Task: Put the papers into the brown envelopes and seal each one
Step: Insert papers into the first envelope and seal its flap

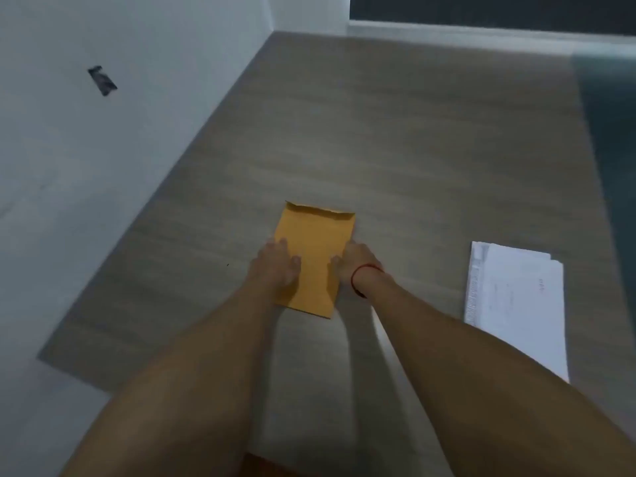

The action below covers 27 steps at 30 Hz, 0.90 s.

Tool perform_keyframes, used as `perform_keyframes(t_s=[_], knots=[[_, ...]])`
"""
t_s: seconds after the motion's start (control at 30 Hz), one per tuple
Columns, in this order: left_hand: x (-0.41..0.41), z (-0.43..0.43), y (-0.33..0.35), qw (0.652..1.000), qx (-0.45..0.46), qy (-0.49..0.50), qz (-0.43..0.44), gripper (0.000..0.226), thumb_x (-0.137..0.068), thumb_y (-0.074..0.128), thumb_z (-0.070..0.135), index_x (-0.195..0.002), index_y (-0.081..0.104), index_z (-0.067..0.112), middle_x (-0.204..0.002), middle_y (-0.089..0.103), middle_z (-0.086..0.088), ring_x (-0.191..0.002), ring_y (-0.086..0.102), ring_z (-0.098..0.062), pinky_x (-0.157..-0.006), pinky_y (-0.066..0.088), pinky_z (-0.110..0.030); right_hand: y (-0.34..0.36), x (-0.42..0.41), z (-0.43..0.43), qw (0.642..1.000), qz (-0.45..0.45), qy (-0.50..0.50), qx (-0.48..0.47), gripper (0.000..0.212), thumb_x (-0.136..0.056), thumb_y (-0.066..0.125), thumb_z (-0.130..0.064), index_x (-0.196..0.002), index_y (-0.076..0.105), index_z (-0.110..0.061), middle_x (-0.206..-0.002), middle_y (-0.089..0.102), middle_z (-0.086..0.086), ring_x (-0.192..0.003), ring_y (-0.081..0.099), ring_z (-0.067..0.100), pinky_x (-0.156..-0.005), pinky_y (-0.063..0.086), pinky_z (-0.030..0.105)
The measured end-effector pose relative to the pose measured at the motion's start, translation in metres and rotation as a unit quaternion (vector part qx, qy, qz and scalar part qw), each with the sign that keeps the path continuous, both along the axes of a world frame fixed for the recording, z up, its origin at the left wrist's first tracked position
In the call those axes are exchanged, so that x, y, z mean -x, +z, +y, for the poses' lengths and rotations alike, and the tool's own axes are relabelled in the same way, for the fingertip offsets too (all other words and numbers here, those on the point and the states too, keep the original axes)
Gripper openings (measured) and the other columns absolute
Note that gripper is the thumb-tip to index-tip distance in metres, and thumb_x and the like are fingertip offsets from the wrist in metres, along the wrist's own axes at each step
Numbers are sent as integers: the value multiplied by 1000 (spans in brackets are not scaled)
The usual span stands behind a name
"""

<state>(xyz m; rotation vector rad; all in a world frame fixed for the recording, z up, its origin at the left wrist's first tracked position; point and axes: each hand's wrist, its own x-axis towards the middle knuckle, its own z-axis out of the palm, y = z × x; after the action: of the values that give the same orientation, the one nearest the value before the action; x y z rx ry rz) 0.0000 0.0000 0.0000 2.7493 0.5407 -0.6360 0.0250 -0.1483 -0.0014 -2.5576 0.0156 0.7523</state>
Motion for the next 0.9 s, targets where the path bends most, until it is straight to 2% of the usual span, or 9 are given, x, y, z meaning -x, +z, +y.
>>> perform_keyframes(t_s=[0.13,0.3,0.37,0.47,0.53,0.63,0.7,0.77,0.9], knots=[[-14,13,-15,998,8,58,-24,55,-97,47,41,-137,39,4,-143,41,-16,-131,42,-35,-105,42,-47,-18,-15,13,992,-18,-122,-32,50,-89,59,-39,-125,51,-6,-126,53,14,-114,55,32,-92,51,42],[-21,12,-23,996,-2,62,-58,49,-96,49,40,-130,46,4,-137,41,-15,-131,38,-33,-102,41,-44,-29,-23,26,954,7,-282,-101,64,-71,77,-45,-118,55,-8,-119,62,12,-108,62,31,-88,55,42],[-20,11,-26,995,1,68,-67,48,-96,50,40,-129,47,5,-137,41,-15,-131,38,-33,-101,41,-44,-30,-27,29,936,16,-327,-127,62,-67,82,-40,-115,58,-8,-116,65,11,-104,64,30,-82,56,38],[-18,10,-29,996,-1,68,-65,52,-95,50,41,-134,42,7,-140,40,-13,-132,37,-32,-102,41,-45,-32,-32,27,925,39,-345,-156,48,-68,84,-30,-106,65,-7,-108,69,11,-96,67,28,-68,52,30],[-17,12,-29,996,0,71,-57,55,-95,49,42,-138,38,8,-142,38,-13,-134,36,-32,-103,40,-46,-35,-31,20,926,39,-341,-154,32,-72,81,-24,-92,66,-5,-100,69,10,-88,67,27,-64,49,28],[-16,10,-26,995,13,84,-48,61,-96,49,43,-142,33,8,-146,36,-13,-136,34,-33,-106,37,-47,-32,-28,7,924,21,-349,-152,13,-82,72,-14,-74,62,-10,-75,61,4,-60,54,18,-53,43,26],[-16,3,-21,995,14,82,-52,64,-96,48,44,-145,29,8,-150,32,-13,-139,31,-33,-108,35,-47,-27,-28,-2,918,15,-360,-165,24,-87,59,-5,-64,54,-10,-62,50,0,-50,43,13,-49,39,24],[-14,-15,-14,996,15,68,-59,66,-97,46,44,-148,24,9,-154,27,-13,-142,27,-33,-110,33,-47,-17,-23,-21,915,26,-355,-191,34,-90,47,0,-58,43,-13,-60,43,0,-50,39,14,-52,38,26],[-19,-45,-4,992,74,57,-84,69,-98,46,42,-152,18,11,-155,27,-10,-140,33,-33,-109,39,-48,-4,-18,-51,911,83,-329,-233,29,-88,37,5,-65,37,-13,-61,34,4,-51,32,17,-47,27,24]])
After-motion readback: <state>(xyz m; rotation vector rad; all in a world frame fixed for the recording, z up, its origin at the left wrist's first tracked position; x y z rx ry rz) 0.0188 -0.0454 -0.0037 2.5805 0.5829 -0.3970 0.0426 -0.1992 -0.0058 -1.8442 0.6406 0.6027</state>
